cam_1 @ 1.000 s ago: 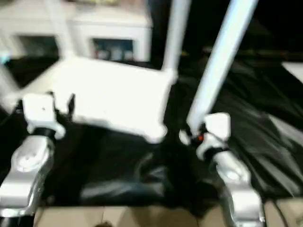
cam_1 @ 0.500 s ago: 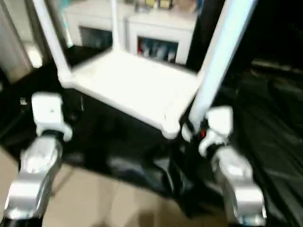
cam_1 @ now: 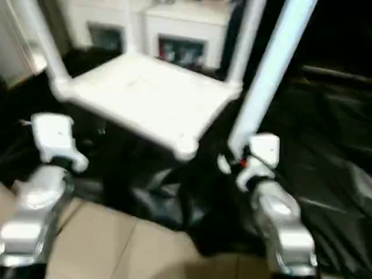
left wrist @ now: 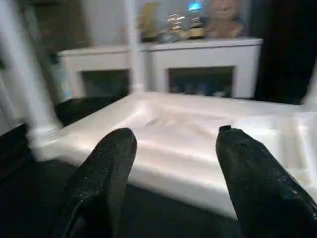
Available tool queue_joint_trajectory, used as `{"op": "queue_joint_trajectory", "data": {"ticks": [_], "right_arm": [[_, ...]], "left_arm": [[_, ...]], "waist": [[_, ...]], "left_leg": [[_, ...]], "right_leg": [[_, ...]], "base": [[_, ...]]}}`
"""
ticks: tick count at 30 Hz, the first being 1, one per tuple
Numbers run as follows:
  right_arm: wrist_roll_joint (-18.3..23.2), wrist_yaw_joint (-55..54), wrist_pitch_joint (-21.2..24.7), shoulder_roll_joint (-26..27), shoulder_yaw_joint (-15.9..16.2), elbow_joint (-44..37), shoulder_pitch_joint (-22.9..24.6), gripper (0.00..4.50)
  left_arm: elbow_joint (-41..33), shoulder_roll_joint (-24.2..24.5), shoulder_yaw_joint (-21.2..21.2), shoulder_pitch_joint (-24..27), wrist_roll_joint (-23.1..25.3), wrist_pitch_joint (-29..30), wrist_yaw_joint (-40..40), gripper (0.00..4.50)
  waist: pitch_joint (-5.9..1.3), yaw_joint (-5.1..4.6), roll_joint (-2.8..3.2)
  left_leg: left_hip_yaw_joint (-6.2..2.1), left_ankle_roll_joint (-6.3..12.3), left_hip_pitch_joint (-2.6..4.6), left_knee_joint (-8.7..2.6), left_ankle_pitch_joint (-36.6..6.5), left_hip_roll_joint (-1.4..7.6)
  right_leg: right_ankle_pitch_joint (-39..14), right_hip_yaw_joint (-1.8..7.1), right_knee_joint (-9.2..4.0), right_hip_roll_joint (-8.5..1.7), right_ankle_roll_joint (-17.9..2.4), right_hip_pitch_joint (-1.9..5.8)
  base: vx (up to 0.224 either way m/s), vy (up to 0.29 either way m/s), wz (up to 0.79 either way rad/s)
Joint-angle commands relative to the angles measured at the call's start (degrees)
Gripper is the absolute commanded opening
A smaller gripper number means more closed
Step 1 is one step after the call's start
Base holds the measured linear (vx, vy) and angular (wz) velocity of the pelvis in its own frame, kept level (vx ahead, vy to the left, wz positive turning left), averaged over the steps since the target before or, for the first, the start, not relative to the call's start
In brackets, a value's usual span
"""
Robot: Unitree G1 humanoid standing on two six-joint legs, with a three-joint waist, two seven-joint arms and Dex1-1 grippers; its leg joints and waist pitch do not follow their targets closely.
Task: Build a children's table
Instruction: Pick table leg
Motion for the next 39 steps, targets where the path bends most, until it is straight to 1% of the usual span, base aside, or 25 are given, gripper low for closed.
{"op": "queue_joint_trajectory", "data": {"ticks": [1, 4, 6, 7, 8, 9, 10, 11, 12, 13, 15, 16, 17, 18, 19, 23, 24, 25, 26, 27, 28, 29, 31, 34, 39], "right_arm": [[-0.55, -0.44, 0.20, -0.21, -0.26, 0.22, -1.25, 1.91], [-0.83, -0.26, 0.34, -0.19, -0.13, 0.13, -1.30, 1.91], [-0.89, -0.10, 0.35, -0.26, 0.14, -0.01, -1.19, 1.91], [-0.93, 0.09, 0.31, -0.34, 0.39, -0.10, -1.11, 1.91], [-0.97, 0.26, 0.31, -0.50, 0.63, -0.14, -1.13, 1.91], [-1.03, 0.41, 0.29, -0.66, 0.79, -0.08, -1.21, 1.91], [-1.21, 0.57, 0.20, -0.90, 1.01, 0.13, -1.37, 1.91], [-1.22, 0.59, 0.19, -0.94, 1.01, 0.17, -1.40, 1.91], [-1.24, 0.61, 0.18, -0.99, 1.01, 0.23, -1.45, 1.91], [-1.22, 0.75, 0.09, -1.09, 0.90, 0.57, -1.68, 1.91], [-1.33, 0.82, 0.04, -1.12, 0.93, 0.74, -1.72, 1.91], [-1.31, 0.92, -0.02, -1.18, 0.87, 0.92, -1.80, 1.91], [-1.30, 0.99, 0.04, -1.25, 0.97, 0.98, -1.83, 1.91], [-1.28, 1.06, 0.08, -1.33, 1.01, 1.06, -1.89, 1.91], [-1.19, 1.16, 0.13, -1.43, 1.09, 1.15, -1.98, 1.91], [-1.13, 1.32, -0.17, -1.75, 1.23, 1.28, -1.98, 1.91], [-1.20, 1.33, -0.22, -1.63, 1.06, 1.30, -1.97, 1.91], [-1.08, 1.36, -0.19, -1.51, 0.82, 1.26, -1.93, 1.91], [-1.04, 1.40, -0.16, -1.38, 0.64, 1.23, -1.91, 1.91], [-1.04, 1.40, -0.16, -1.38, 0.64, 1.23, -1.91, 1.91], [-1.02, 1.33, 0.05, -1.45, 0.50, 0.97, -1.80, 1.91], [-1.01, 1.28, 0.07, -1.51, 0.50, 0.91, -1.75, 1.91], [-1.03, 1.01, 0.14, -1.59, 0.47, 0.75, -1.55, 1.91], [-0.84, 0.62, 0.35, -1.54, 0.33, 0.19, -1.10, 1.91], [-0.91, -0.08, 0.81, -1.04, -0.49, -1.45, 0.15, 1.91]], "left_arm": [[0.30, 0.00, -0.36, 0.06, -0.56, 0.02, -0.75, 3.01], [0.51, 0.19, -0.67, 0.13, -0.60, -0.19, -1.25, 3.01], [0.46, 0.02, -0.77, 0.17, -0.57, -0.15, -1.35, 3.01], [0.40, -0.13, -0.90, 0.20, -0.54, -0.13, -1.36, 3.01], [0.36, -0.25, -0.95, 0.24, -0.54, -0.13, -1.34, 3.01], [0.34, -0.32, -1.00, 0.27, -0.54, -0.15, -1.30, 3.01], [0.16, -0.47, -1.10, 0.60, -0.51, -0.20, -1.28, 3.01], [0.13, -0.50, -1.12, 0.64, -0.50, -0.19, -1.27, 3.01], [0.08, -0.54, -1.15, 0.71, -0.48, -0.18, -1.26, 3.01], [-0.27, -0.60, -1.31, 1.14, -0.51, -0.20, -1.26, 3.01], [-0.60, -0.59, -1.36, 1.44, -0.56, -0.18, -1.31, 3.01], [-0.76, -0.63, -1.44, 1.49, -0.55, -0.11, -1.29, 3.01], [-1.03, -0.65, -1.44, 1.62, -0.56, 0.00, -1.32, 3.01], [-1.20, -0.70, -1.47, 1.66, -0.54, 0.10, -1.32, 3.01], [-1.54, -0.86, -1.53, 1.90, -0.54, 0.18, -1.38, 3.01], [-1.99, -1.33, -2.07, 2.86, -0.29, 0.33, -1.45, 3.01], [-2.07, -1.91, -1.88, 3.25, -1.10, -0.12, -1.50, 3.01], [-2.40, -2.16, -1.97, 3.62, -1.73, 0.35, -1.75, 3.01], [-2.68, -2.28, -2.04, 3.87, -2.17, 0.75, -1.96, 3.01], [-2.68, -2.28, -2.04, 3.87, -2.17, 0.75, -1.96, 3.01], [-2.82, -2.03, -2.62, 4.16, -1.51, 0.46, -2.13, 3.01], [-2.74, -2.01, -2.73, 4.15, -1.29, 0.34, -2.17, 3.01], [-2.27, -1.59, -3.19, 3.76, -0.24, -0.17, -2.31, 3.01], [-1.74, -1.53, -3.70, 3.25, 0.52, -0.28, -2.51, 3.01], [-0.85, -1.78, -4.11, 2.92, -2.09, -0.50, -4.63, 3.01]], "waist": [[-3.16, 0.99, -0.33], [-3.62, 2.01, -0.85], [-3.37, 1.56, 1.60], [-3.76, -1.17, 2.43], [-3.90, -2.10, 2.26], [-4.11, -2.53, 1.29], [-3.31, -1.57, -0.83], [-3.28, -0.54, -2.29], [-2.19, 1.23, -2.74], [-4.15, 3.67, -3.11], [-2.98, 4.36, -1.86], [-3.03, 4.42, -0.88], [-3.12, 3.20, 2.32], [-3.22, 0.68, 5.83], [-4.44, -0.16, 3.51], [-3.43, 1.26, 1.16], [-3.12, 1.33, 0.42], [-2.61, 1.21, -2.01], [-3.33, 2.67, -4.64], [-3.06, 3.97, -4.51], [-3.16, 4.48, -3.85], [-3.07, 3.38, -3.59], [-3.16, 2.27, -1.93], [-2.87, 1.15, -0.60], [-1.32, 0.94, -0.46]], "left_leg": [[1.08, 9.53, -5.37, -3.27, -4.12, -4.45], [-0.10, 10.66, -6.93, 0.67, 2.47, -4.95], [-0.58, 9.50, -4.79, -3.18, 6.84, -2.10], [-3.68, 13.35, 1.00, -4.73, 11.44, 0.28], [-6.79, 20.02, 6.23, -4.41, 10.84, 3.58], [-7.99, 23.82, 6.70, -4.07, 13.33, 4.81], [-4.10, 25.88, 3.19, -2.06, 14.13, -0.80], [-1.25, 24.04, -1.36, 0.25, 11.94, -5.85], [-0.23, 22.05, -3.83, 2.38, 5.72, -7.68], [-1.69, 15.89, -9.81, 9.14, 1.36, -5.90], [-3.80, 5.81, -13.27, 10.43, 2.51, -2.84], [-4.39, 3.88, -13.46, 6.38, 7.52, -0.85], [-3.82, 6.14, -9.04, -1.81, 14.55, -0.52], [-10.10, 10.95, -3.43, -4.28, 4.10, 4.02], [-11.35, 16.17, -0.78, -3.34, 4.63, 5.97], [-7.81, 26.34, -2.02, -3.52, 10.95, 4.84], [-6.96, 27.64, -2.57, -3.82, 10.49, 4.71], [-3.75, 25.67, -4.04, -2.37, 6.60, 1.58], [-0.91, 19.95, -8.08, 1.81, 1.31, -4.67], [-1.47, 16.89, -9.25, 4.80, 0.56, -5.39], [-3.37, 10.99, -9.90, 4.39, 7.75, -3.80], [-3.33, 6.64, -10.23, 1.65, 16.76, -3.37], [-2.66, 4.40, -9.55, -0.35, 21.98, -2.55], [-3.24, 2.39, -8.30, -1.86, 9.44, 0.75], [-1.61, 2.99, -7.40, -3.23, -8.53, 1.51]], "right_leg": [[-23.73, 3.08, -5.91, -2.29, -12.84, 8.23], [-16.20, 6.40, -6.66, -3.01, -23.70, 10.45], [-8.12, 2.10, -4.54, 0.35, -22.50, 6.53], [-3.99, -2.01, -0.52, 1.98, -17.06, 1.16], [-6.11, -3.65, 2.66, 0.15, -12.55, -4.54], [-5.54, -3.77, 3.35, -0.91, -9.34, -5.16], [-0.51, -2.41, -0.17, -3.12, -8.67, -2.18], [-0.39, 0.85, -1.61, -3.25, -11.72, 3.54], [-6.76, 4.72, -4.82, -5.45, -17.11, 6.47], [-4.32, 9.81, -5.13, -10.79, -28.72, 13.28], [12.26, 8.38, -4.50, -10.06, -34.01, 12.41], [16.87, 4.86, -4.19, -7.86, -30.36, 11.76], [6.82, -2.11, -2.98, -0.69, -19.49, 8.26], [-10.94, -4.66, 7.06, 3.33, -7.37, 0.29], [-13.36, -4.36, 7.41, 1.99, -4.14, -1.11], [-3.07, -3.60, 8.33, -0.32, 4.58, -5.27], [-0.83, -2.92, 7.12, -0.89, 3.69, -5.26], [5.49, -0.61, 0.96, -2.83, -0.24, -3.88], [2.09, 4.59, -3.53, -6.96, -0.89, 2.57], [0.63, 7.53, -5.25, -10.31, -3.98, 4.34], [13.70, 7.35, -3.16, -10.68, -8.05, 5.36], [31.72, 3.63, -0.72, -6.78, -8.00, 5.22], [39.90, 0.87, 0.17, -1.97, -5.45, 3.15], [14.80, 0.65, -1.40, -2.86, -10.45, 2.68], [-16.40, 1.42, -4.57, -3.90, -10.65, 1.23]], "base": [[0.081, 0.012, -0.13], [0.116, 0.016, 0.12], [0.134, 0.037, 0.13], [0.151, 0.022, 0.11], [0.185, -0.012, 0.16], [0.172, 0.011, 0.17], [0.172, 0.011, 0.17], [0.160, 0.026, 0.22], [0.170, 0.067, 0.29], [0.170, 0.067, 0.29], [0.113, 0.053, 0.12], [0.131, 0.053, 0.09], [0.000, 0.067, 0.03], [0.097, 0.061, 0.07], [0.000, 0.000, 0.00], [0.119, 0.014, 0.05], [0.110, -0.019, -0.02], [0.107, -0.069, -0.02], [0.106, -0.114, 0.10], [0.158, -0.149, 0.11], [0.107, -0.103, 0.11], [0.081, -0.076, -0.01], [0.000, 0.000, 0.00], [0.000, 0.000, 0.00], [-0.040, 0.007, 0.05]]}}
